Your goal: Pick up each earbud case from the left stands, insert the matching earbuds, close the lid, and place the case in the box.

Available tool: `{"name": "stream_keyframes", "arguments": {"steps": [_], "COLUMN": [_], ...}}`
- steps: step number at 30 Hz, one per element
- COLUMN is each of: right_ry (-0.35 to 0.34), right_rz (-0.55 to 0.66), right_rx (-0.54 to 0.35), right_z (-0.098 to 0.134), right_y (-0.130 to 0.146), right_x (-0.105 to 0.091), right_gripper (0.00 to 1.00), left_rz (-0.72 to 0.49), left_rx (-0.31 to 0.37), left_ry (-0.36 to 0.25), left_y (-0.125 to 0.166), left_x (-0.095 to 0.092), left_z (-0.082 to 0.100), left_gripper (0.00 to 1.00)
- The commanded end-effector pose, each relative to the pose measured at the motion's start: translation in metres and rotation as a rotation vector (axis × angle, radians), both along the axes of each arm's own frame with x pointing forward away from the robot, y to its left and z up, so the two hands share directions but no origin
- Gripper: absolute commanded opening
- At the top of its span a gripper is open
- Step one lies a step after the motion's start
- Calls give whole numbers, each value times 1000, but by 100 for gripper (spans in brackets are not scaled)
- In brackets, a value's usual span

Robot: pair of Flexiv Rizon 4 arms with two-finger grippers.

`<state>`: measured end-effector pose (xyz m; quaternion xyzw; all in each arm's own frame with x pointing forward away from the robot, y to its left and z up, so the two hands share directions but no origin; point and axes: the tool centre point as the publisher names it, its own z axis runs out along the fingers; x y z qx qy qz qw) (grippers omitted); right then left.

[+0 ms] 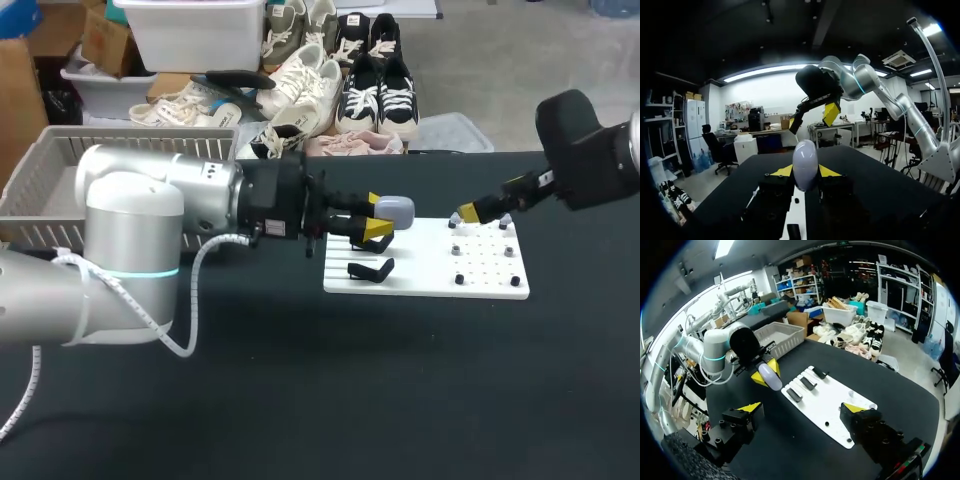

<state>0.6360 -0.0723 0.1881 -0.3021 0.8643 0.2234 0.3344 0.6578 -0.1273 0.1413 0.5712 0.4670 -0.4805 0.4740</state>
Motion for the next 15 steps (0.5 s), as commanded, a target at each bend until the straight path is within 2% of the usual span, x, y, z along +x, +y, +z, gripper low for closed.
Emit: {"name": "stream_keyframes", "arguments": {"steps": [1,15], "right_ry": [-10,17], "right_rz": [-37,11], "right_rx": [-39,-34], "right_z": [1,-2], "right_y": [7,31], "right_x": [-3,-14], "right_gripper": [100,100], "left_rz": [3,-15], "left_rx": [-6,-6], "left_ry": [-5,-3], "left_y": [-2,-6], "left_x": [0,2], "left_z": [-1,-5], "left_gripper": [0,0]}}
